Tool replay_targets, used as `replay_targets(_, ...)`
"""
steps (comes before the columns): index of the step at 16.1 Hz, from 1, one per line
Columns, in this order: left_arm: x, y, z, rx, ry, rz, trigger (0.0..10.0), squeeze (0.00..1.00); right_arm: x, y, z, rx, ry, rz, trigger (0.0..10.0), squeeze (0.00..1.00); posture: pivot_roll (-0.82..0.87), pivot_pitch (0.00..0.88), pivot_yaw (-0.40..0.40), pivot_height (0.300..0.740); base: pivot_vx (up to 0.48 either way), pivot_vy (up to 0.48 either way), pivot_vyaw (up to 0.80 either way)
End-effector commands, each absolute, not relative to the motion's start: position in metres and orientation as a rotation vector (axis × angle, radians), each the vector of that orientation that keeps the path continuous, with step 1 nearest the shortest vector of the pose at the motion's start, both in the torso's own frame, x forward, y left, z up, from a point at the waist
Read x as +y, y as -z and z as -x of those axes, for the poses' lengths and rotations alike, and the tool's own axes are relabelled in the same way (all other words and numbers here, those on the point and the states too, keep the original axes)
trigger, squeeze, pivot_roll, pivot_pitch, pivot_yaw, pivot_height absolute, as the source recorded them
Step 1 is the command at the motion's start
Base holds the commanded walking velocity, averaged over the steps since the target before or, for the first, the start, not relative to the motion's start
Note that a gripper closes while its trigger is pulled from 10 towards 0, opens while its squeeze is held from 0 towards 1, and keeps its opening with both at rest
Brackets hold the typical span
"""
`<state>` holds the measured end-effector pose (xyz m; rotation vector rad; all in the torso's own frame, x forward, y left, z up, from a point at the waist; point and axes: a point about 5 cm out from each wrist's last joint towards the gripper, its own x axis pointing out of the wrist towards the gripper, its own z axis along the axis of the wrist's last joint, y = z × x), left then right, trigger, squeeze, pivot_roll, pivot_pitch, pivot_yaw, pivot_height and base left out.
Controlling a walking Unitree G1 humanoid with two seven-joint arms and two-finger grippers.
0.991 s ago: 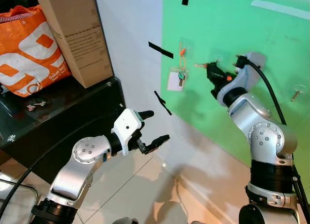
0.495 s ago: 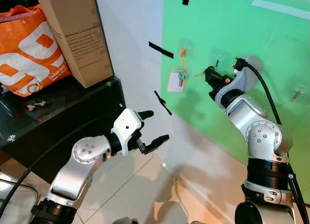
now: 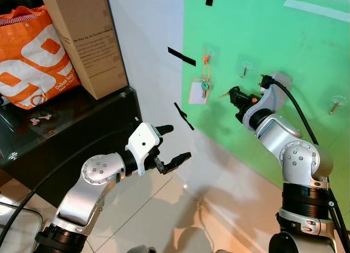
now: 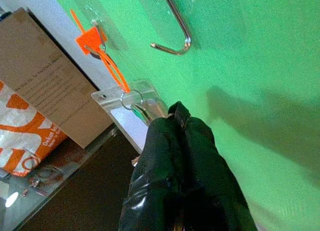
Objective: Hang keys on a hook
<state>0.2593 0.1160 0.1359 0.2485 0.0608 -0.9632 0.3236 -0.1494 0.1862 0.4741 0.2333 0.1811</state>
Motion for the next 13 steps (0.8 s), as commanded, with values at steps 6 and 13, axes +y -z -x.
replay_targets(6,0.114,-0.14,-0.261,0.039,0.971,-0.273,10.0,0.0,-0.15,-0.221,-0.324,0.043,-0.214,-0.47,10.0,0.0,-0.05,0.0,0.063,0.74,0.0,0.0,0.0)
replay_targets(13,0.115,-0.14,-0.261,0.04,0.965,-0.267,10.0,0.0,-0.142,-0.213,-0.324,0.108,-0.25,-0.461,10.0,0.0,-0.04,0.0,0.053,0.74,0.0,0.0,0.0)
